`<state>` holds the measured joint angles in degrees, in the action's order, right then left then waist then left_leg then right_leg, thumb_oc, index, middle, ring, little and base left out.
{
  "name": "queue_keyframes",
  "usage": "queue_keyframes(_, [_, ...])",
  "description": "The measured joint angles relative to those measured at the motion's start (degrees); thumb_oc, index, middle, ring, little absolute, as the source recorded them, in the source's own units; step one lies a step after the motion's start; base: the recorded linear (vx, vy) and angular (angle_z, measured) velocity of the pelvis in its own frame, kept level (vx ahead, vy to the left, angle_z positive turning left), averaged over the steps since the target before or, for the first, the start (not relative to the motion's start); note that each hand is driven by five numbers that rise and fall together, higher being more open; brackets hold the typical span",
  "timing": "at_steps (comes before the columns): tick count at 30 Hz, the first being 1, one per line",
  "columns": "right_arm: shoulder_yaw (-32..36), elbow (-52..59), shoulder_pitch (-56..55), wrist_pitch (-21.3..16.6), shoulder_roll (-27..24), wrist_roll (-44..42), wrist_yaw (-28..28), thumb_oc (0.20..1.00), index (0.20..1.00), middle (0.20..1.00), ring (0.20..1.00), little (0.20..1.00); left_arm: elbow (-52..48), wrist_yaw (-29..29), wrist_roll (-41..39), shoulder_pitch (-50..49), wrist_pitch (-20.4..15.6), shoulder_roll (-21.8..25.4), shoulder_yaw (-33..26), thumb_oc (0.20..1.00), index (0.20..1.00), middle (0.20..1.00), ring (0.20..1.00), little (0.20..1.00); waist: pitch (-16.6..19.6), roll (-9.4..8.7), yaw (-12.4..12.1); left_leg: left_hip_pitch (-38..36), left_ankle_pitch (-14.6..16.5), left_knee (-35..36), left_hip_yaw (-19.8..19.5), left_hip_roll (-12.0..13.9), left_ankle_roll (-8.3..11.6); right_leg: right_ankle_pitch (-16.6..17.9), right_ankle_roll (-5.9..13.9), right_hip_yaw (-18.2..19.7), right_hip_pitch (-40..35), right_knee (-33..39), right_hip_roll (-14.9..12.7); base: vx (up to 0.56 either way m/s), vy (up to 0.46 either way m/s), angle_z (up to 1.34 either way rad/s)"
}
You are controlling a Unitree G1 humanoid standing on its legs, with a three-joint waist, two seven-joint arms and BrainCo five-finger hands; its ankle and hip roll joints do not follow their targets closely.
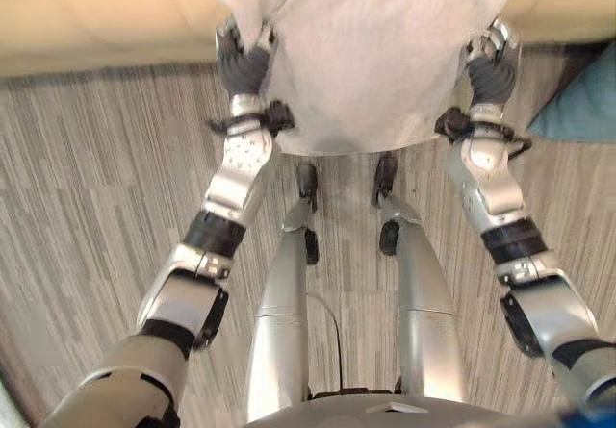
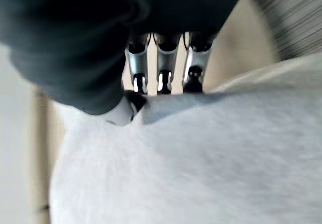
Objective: Pick up all the scattered cushions and arrange them neatly on the sofa.
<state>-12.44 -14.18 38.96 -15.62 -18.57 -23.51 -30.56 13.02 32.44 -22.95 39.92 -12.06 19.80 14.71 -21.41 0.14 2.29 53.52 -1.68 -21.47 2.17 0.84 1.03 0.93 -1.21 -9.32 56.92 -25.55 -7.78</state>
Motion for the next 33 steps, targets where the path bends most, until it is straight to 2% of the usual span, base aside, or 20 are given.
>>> queue_keyframes(2, [0.0,5.4,-5.0,-2.2,0.5,0.3,1.3,0.2,0.2,0.2,0.2,0.2,-5.6,-0.2,0.1,-5.8,-1.5,0.0,-0.2,0.2,0.2,0.2,0.2,0.2,1.7,0.05,0.0,-6.6,-0.5,3.7,-0.3,-0.2,0.28,-0.3,0.4,-0.2,-6.2,2.8,0.4,0.08,-0.052,0.01])
queue_keyframes(3, [-0.1,6.7,-8.9,-2.7,0.9,1.1,1.7,0.2,0.2,0.2,0.2,0.2,-8.1,-0.8,0.3,-10.3,-2.7,-1.1,-0.1,0.2,0.2,0.2,0.2,0.2,3.7,-0.08,0.0,-10.5,-0.5,5.9,-0.7,-0.1,0.66,-0.3,0.54,-0.5,-10.2,4.9,0.7,0.12,-0.057,0.02])
queue_keyframes(7, [-2.3,7.8,-20.4,-2.5,1.1,2.5,4.2,0.2,0.2,0.2,0.2,0.2,-8.6,-2.7,1.2,-22.1,-2.7,-3.2,0.8,0.2,0.2,0.2,0.2,0.2,4.9,-0.21,0.2,-25.0,-1.0,12.3,-1.1,0.4,0.44,-0.3,1.01,-1.6,-24.6,10.6,1.7,0.1,-0.03,0.0])
queue_keyframes(8, [-2.7,7.7,-22.0,-2.5,0.7,2.7,4.7,0.2,0.2,0.2,0.2,0.2,-8.5,-2.7,1.2,-23.7,-2.7,-2.8,1.1,0.2,0.2,0.2,0.2,0.2,7.0,-0.15,0.3,-26.0,-1.0,13.3,-1.1,0.4,0.46,-0.7,1.43,-1.9,-25.5,11.3,1.8,0.13,-0.04,-0.01])
queue_keyframes(11, [-1.7,8.4,-25.1,-2.2,-0.2,4.7,6.5,0.2,0.2,0.2,0.2,0.2,-8.6,-4.0,1.2,-25.7,-2.6,-2.3,0.9,0.2,0.2,0.2,0.2,0.2,7.4,-0.19,0.4,-30.2,-1.1,15.2,-1.2,0.7,0.5,-0.4,1.46,-2.7,-30.2,13.6,2.2,0.16,-0.04,0.06])
queue_keyframes(12, [-1.2,8.7,-27.6,-1.4,-0.6,5.6,7.7,0.2,0.2,0.2,0.2,0.2,-8.7,-5.1,1.2,-28.7,-2.2,-1.8,0.6,0.2,0.2,0.2,0.2,0.2,7.4,-0.25,0.6,-35.1,-1.1,17.1,-1.1,1.1,0.56,-0.3,1.49,-2.7,-35.3,15.8,2.7,0.13,-0.045,-0.02])
queue_keyframes(13, [-1.6,10.3,-32.4,-1.0,-0.1,7.0,9.0,0.2,0.2,0.2,0.2,0.2,-9.4,-5.9,1.3,-34.4,-2.1,-1.4,0.9,0.2,0.2,0.2,0.2,0.2,10.0,-0.18,0.5,-40.9,-0.6,19.4,-0.9,1.4,0.99,-0.9,2.1,-2.7,-41.4,18.8,3.5,0.15,-0.063,-0.04])
queue_keyframes(14, [-1.4,10.8,-32.4,-1.0,-0.4,7.2,9.3,0.2,0.2,0.2,0.2,0.2,-9.5,-5.9,1.3,-34.4,-2.1,-1.1,0.9,0.2,0.2,0.2,0.2,0.2,11.2,-0.17,0.5,-40.7,-0.5,19.6,-1.0,1.6,1.08,-0.8,2.06,-2.7,-41.3,19.5,3.7,0.23,-0.111,-0.01])
queue_keyframes(16, [-0.8,12.9,-34.8,-0.2,-0.6,9.4,10.3,0.2,0.2,0.2,0.2,0.2,-9.6,-7.1,1.3,-36.7,-1.8,-1.5,0.1,0.2,0.2,0.2,0.2,0.2,11.5,-0.28,0.6,-45.3,-0.7,21.0,-1.2,1.9,1.23,-0.2,1.83,-3.5,-46.9,21.8,4.4,0.15,-0.119,0.12])
queue_keyframes(17, [-0.9,13.1,-36.0,-0.2,-0.4,10.9,10.4,0.2,0.2,0.2,0.2,0.2,-9.6,-7.6,1.3,-38.2,-1.9,-1.7,0.7,0.2,0.2,0.2,0.2,0.2,13.3,-0.73,0.6,-47.4,-0.3,21.1,-1.3,2.3,1.86,-0.8,2.08,-3.8,-49.9,23.5,5.0,0.04,-0.099,0.2])
queue_keyframes(21, [-0.7,13.2,-36.1,0.5,-0.5,12.5,10.5,0.2,0.2,0.2,0.2,0.2,-9.5,-7.6,1.1,-37.6,-1.8,-3.5,1.2,0.2,0.2,0.2,0.2,0.2,13.4,-1.58,0.0,-44.0,0.1,13.0,-1.3,2.1,2.5,-0.7,1.9,-4.7,-51.5,24.2,4.8,0.05,-0.044,0.19])
queue_keyframes(23, [-0.5,13.2,-36.4,0.5,-0.5,13.3,10.5,0.2,0.2,0.2,0.2,0.2,-9.5,-7.7,1.1,-37.5,-1.8,-3.8,1.1,0.2,0.2,0.2,0.2,0.2,13.4,-1.52,0.0,-42.9,0.1,9.7,-1.2,2.3,2.74,-1.9,0.37,-5.3,-52.2,23.6,4.8,0.1,-0.003,0.2])
queue_keyframes(24, [-0.4,13.2,-36.6,0.5,-0.5,13.6,10.5,0.2,0.2,0.2,0.2,0.2,-9.5,-7.7,1.1,-37.5,-1.7,-3.9,1.2,0.2,0.2,0.2,0.2,0.2,13.3,-1.67,0.1,-42.0,0.2,8.0,-1.0,2.3,2.87,-1.9,0.31,-5.6,-52.5,23.7,4.6,0.19,0.053,0.17])
queue_keyframes(25, [-0.4,13.2,-37.1,0.6,-0.5,13.6,10.5,0.2,0.2,0.2,0.2,0.2,-9.4,-8.0,1.1,-37.7,-1.6,-3.9,1.7,0.2,0.2,0.2,0.2,0.2,13.2,-1.82,0.0,-41.1,1.2,7.3,1.0,2.5,2.85,-2.1,-0.07,-5.7,-52.7,23.5,4.4,0.19,0.075,0.11])
queue_keyframes(28, [1.1,13.3,-36.9,1.1,-0.5,13.6,10.5,0.2,0.2,0.2,0.2,0.2,-9.4,-9.2,1.2,-36.6,0.2,-3.8,3.6,0.2,0.2,0.2,0.2,0.2,12.9,-2.39,0.4,-40.4,1.5,13.8,5.5,2.6,2.6,-2.3,-0.4,-5.5,-52.3,23.4,3.4,0.18,0.106,0.14])
queue_keyframes(29, [1.4,13.3,-37.0,1.1,-0.5,13.6,10.5,0.2,0.2,0.2,0.2,0.2,-9.4,-9.3,1.2,-36.7,0.5,-3.9,3.9,0.2,0.2,0.2,0.2,0.2,13.0,-2.25,0.4,-40.6,1.3,15.3,5.3,3.1,2.55,-2.3,-0.34,-5.4,-52.2,23.2,3.5,0.32,0.24,-0.25])
queue_keyframes(30, [1.3,13.9,-37.0,1.1,-0.4,13.6,10.7,0.2,0.2,0.2,0.2,0.2,-9.4,-9.5,1.2,-36.9,0.6,-3.7,4.3,0.2,0.2,0.2,0.2,0.2,13.5,-1.37,0.3,-42.2,0.6,17.6,5.1,3.8,2.4,-2.8,0.67,-4.4,-51.8,21.9,4.0,0.27,0.21,-0.63])
queue_keyframes(31, [0.2,15.8,-36.6,1.1,0.2,13.6,11.3,0.2,0.2,0.2,0.2,0.2,-9.5,-9.7,1.2,-36.8,0.8,-3.3,5.3,0.2,0.2,0.2,0.2,0.2,13.7,-1.88,0.0,-44.1,-1.0,18.8,5.2,2.4,1.16,-3.2,1.76,-1.6,-51.4,21.2,3.0,0.31,0.272,-1.03])
queue_keyframes(32, [-1.2,18.2,-36.0,0.9,0.3,13.6,12.1,0.2,0.2,0.2,0.2,0.2,-9.5,-10.0,1.4,-36.9,1.1,-3.1,6.4,0.2,0.2,0.2,0.2,0.2,14.5,-1.86,-0.2,-45.5,-1.6,20.2,6.2,1.1,-0.12,-2.6,3.92,0.6,-51.9,21.3,2.1,0.17,0.179,-0.87])
queue_keyframes(33, [-1.9,20.2,-36.0,0.7,0.6,13.7,12.5,0.2,0.2,0.2,0.2,0.2,-9.5,-10.2,1.7,-36.7,1.3,-2.8,7.1,0.2,0.2,0.2,0.2,0.2,15.0,-2.24,0.8,-46.0,-1.3,20.3,6.8,-0.5,-1.26,-1.9,5.18,0.7,-52.4,22.3,0.8,0.32,0.378,-0.94])
